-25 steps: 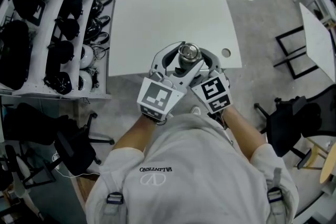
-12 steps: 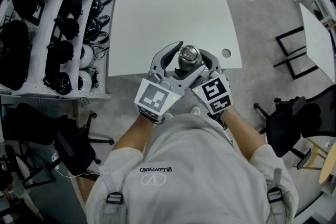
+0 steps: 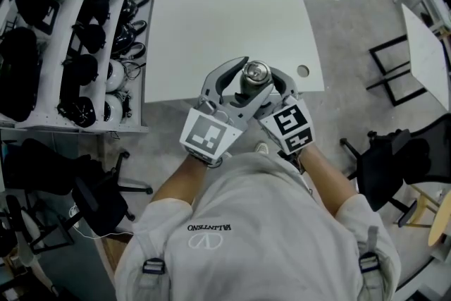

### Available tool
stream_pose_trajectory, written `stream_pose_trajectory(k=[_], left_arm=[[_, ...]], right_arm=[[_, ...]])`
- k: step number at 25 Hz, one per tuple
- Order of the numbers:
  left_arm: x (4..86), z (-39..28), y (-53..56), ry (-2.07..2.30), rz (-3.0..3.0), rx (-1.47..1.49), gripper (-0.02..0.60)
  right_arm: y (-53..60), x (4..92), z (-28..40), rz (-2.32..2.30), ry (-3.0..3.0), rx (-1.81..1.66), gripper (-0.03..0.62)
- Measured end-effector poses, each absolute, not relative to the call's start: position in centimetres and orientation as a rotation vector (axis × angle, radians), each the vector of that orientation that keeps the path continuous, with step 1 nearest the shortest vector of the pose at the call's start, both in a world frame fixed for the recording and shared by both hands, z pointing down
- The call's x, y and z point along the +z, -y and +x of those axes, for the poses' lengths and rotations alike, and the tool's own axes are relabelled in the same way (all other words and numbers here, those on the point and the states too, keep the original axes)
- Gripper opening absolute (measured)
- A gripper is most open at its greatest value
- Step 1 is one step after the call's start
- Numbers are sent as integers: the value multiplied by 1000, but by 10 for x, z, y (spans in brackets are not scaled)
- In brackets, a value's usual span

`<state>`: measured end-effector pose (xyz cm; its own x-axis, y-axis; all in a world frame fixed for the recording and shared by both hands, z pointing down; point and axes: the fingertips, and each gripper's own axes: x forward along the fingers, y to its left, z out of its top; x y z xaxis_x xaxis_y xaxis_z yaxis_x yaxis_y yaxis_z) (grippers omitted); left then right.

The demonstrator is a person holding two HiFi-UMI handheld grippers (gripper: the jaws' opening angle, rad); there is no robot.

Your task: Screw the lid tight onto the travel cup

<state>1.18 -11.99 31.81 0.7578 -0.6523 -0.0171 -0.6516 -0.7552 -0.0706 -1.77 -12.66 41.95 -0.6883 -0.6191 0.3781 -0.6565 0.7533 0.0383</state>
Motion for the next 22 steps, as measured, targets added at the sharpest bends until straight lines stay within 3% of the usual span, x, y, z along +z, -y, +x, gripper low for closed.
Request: stream_pose_trajectory(k=[12, 16, 19, 22], left_arm=[[296, 13, 79, -356, -2995, 98, 258], [305, 10, 92, -559, -2945, 11, 277], [312, 6, 108, -839, -2917, -44, 362], [319, 6, 116, -1079, -2887, -124, 363]], right_arm=[[87, 390, -32, 571, 2842, 51, 385], [100, 401, -24, 710, 2723, 36, 385], [112, 409, -16, 822, 2644, 53, 385], [117, 415, -12, 885, 2588, 55, 385]])
